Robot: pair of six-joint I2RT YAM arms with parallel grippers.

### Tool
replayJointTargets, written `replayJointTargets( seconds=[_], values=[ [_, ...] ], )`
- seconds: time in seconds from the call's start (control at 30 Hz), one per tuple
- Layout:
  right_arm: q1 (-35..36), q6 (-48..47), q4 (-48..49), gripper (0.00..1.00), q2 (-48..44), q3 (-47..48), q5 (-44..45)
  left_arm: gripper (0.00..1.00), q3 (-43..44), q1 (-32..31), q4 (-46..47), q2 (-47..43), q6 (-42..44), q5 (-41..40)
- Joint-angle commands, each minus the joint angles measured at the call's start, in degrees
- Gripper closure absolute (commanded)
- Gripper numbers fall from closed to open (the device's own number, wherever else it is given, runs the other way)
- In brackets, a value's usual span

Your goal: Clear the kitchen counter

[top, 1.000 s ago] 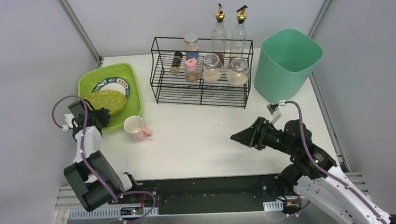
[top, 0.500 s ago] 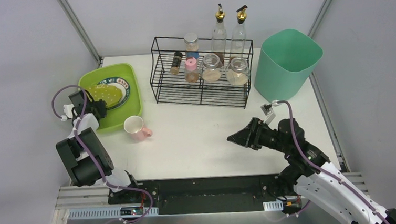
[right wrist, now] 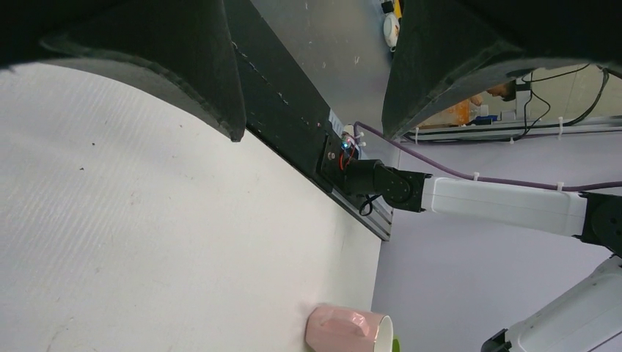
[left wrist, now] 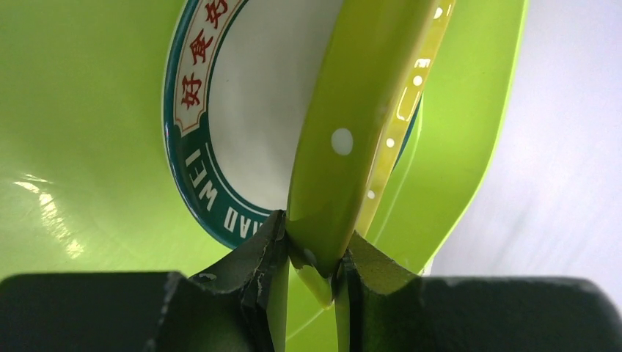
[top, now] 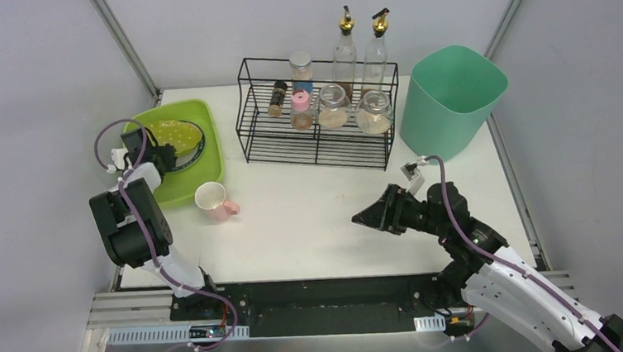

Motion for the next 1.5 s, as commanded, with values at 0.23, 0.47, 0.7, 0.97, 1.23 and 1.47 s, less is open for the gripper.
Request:
replayJointTargets(
  seconds=[0.23,0.47,0.7,0.97,1.23,1.47],
  values=[
    [0.0,1.5,2.6,0.28,-1.7,-1.9,-0.4,0.55,-0.3,-0.8,6.2,1.7,-0.4,-4.2],
    [0.0,2.7,1.3,0.28,-3.0,-1.7,-0.3,0.44,1.0,-0.8,2.6,3.4,0.4,-2.1],
    [0.0,3.7,-1.3,0.27,-5.1,-1.6,0.7,0.36,1.1,-0.8,0.3,2.4,1.4,0.7],
    [0.0,3.2,-2.0,0.25,-2.9,-1.5,1.3,0.27,4.1,-0.6,-7.9,0.4,4.8,5.3],
    [0.0,1.5,-3.6,0.23,-0.1,0.1,2.0,0.26,6.5,-0.4,-15.4,0.5,7.2,11.8],
    [0.0,1.7,-4.9,0.22,0.8,1.3,2.5,0.26,8.1,0.1,-22.1,-0.4,10.1,12.9]
  ],
)
